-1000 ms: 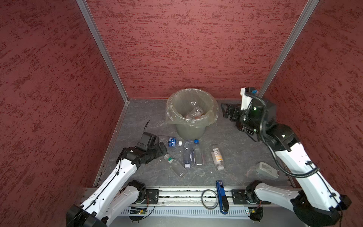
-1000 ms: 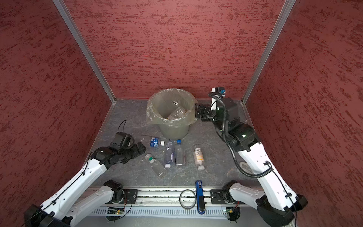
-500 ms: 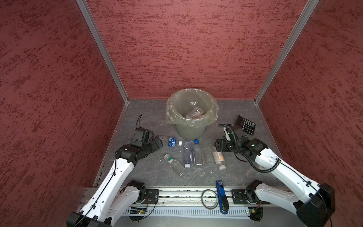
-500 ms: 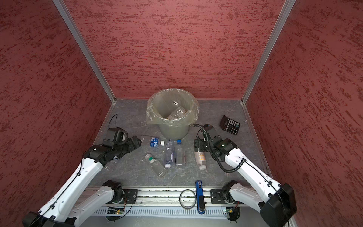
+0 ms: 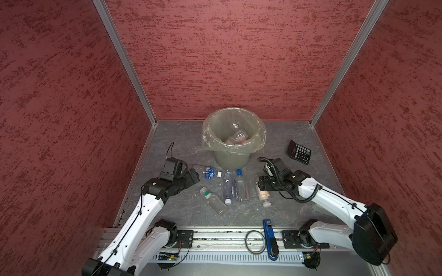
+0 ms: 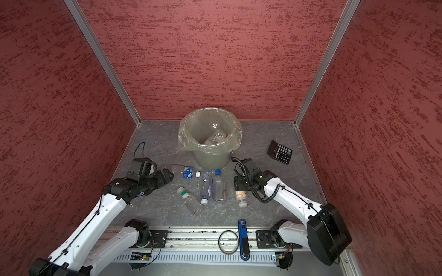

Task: Throw the plastic bottles in the bin
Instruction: Pick up the plastic bottle from the center of the table.

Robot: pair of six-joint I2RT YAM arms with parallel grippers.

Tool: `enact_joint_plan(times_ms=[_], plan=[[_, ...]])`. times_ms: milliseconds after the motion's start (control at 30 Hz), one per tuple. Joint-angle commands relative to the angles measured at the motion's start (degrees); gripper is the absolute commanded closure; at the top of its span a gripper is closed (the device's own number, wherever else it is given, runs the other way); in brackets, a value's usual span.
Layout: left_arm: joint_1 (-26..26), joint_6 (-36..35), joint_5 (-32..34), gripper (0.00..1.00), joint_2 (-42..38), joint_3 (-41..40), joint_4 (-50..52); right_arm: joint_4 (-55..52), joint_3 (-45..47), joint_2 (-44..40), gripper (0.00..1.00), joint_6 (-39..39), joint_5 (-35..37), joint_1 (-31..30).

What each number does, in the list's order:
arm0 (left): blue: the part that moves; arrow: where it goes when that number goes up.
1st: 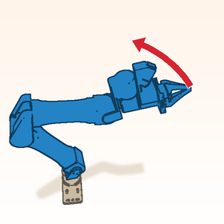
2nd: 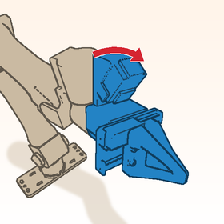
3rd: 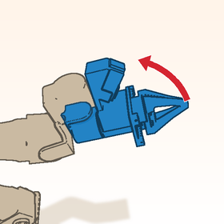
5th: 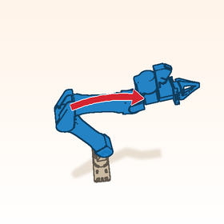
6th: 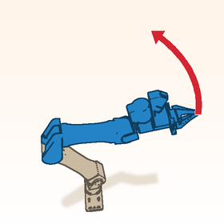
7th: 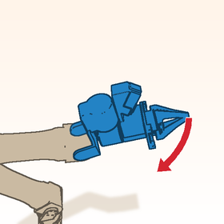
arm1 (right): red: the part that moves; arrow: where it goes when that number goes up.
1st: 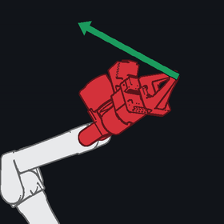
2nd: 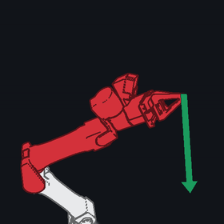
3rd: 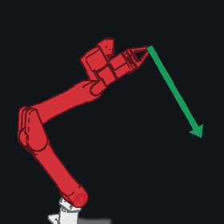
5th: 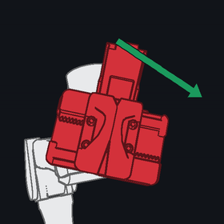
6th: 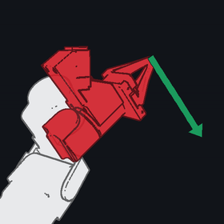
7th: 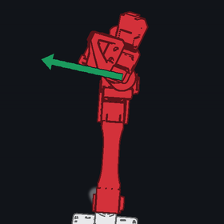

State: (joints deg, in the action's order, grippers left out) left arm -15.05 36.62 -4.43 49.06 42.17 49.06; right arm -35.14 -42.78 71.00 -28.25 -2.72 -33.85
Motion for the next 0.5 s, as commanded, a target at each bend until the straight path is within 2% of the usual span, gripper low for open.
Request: enact_joint_plan(times_ms=[0,467], plan=[[0.4,0.0,-0.4,0.01,-1.0,-0.7,-1.4,2.5,-0.5,2.3,0.20,-0.2,-1.0,-0.5],[0.5,1.1,-2.0,0.01,-2.2,-3.4,-2.9,4.3,-1.0,9.9,0.35,1.3,1.3,-0.6]])
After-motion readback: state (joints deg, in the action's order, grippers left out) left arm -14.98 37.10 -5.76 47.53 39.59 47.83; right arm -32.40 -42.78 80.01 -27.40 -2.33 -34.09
